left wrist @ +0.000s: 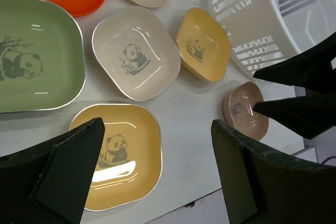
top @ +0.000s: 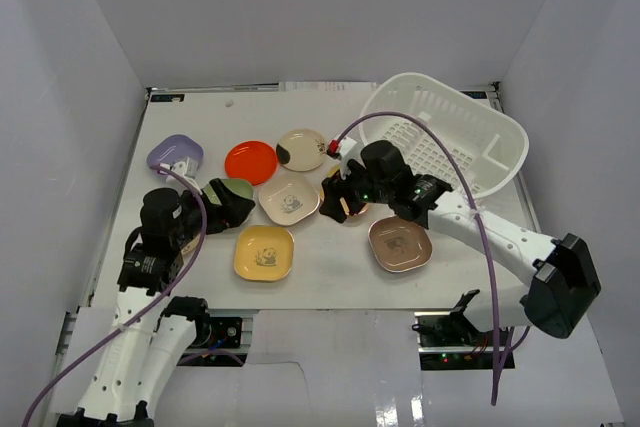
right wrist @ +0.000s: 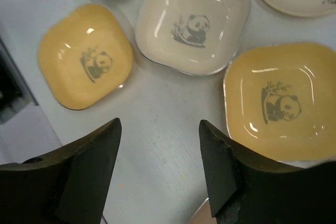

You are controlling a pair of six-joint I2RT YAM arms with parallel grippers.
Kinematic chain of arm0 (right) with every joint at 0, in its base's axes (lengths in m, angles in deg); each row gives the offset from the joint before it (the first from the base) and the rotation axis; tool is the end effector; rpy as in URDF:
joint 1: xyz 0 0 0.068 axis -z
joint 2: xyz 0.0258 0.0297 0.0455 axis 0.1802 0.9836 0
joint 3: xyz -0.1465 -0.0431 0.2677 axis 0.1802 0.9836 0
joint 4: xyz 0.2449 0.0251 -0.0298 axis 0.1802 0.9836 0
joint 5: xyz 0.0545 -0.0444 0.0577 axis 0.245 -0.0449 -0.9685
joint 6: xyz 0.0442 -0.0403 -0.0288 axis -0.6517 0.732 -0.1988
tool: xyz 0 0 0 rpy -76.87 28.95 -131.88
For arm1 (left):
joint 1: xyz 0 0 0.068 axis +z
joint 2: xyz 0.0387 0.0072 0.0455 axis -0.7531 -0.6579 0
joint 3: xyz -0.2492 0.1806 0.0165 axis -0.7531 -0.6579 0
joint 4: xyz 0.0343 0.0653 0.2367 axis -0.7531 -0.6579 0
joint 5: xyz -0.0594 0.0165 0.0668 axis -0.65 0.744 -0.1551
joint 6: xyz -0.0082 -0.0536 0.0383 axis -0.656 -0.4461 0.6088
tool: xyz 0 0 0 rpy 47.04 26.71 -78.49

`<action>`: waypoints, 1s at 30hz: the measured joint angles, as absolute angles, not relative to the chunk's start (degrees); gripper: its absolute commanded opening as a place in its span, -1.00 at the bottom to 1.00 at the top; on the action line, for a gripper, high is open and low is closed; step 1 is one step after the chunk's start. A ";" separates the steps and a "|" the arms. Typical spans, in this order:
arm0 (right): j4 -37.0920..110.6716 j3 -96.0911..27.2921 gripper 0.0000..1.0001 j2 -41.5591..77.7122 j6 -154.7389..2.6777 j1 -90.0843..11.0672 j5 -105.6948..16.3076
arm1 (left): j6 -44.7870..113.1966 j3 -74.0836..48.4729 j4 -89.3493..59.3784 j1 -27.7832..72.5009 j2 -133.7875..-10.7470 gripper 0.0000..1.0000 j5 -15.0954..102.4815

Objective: Place the plates into the plastic bin on the countertop

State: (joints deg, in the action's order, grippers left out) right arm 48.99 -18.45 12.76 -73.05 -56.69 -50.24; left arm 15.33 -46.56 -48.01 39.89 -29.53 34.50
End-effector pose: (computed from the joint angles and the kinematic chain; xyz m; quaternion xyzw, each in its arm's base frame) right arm 0.1944 0.2209 0.3380 -0.3642 0.7762 0.3036 0.4156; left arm 0.0992 -0.0317 0.3056 -0.0756 0.8350 -0.2993 0.4555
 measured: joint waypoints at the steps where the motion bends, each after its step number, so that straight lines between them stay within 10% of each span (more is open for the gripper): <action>1: 49.49 -18.03 0.26 14.07 -71.94 -56.82 -48.58 | 15.33 -46.56 -48.53 39.89 -30.09 0.86 34.92; 11: 52.42 -18.07 0.29 30.05 -64.29 -56.90 -35.18 | 15.24 -39.09 -57.49 39.89 -45.00 0.65 39.05; 21: 51.99 -19.65 -0.67 36.08 -61.53 -56.99 -32.43 | 5.80 -41.82 -64.33 39.89 -48.28 0.64 50.61; 30: 53.73 -20.72 -0.84 28.41 -61.31 -62.19 -27.42 | -10.86 -53.14 -62.19 39.89 -43.01 0.68 60.47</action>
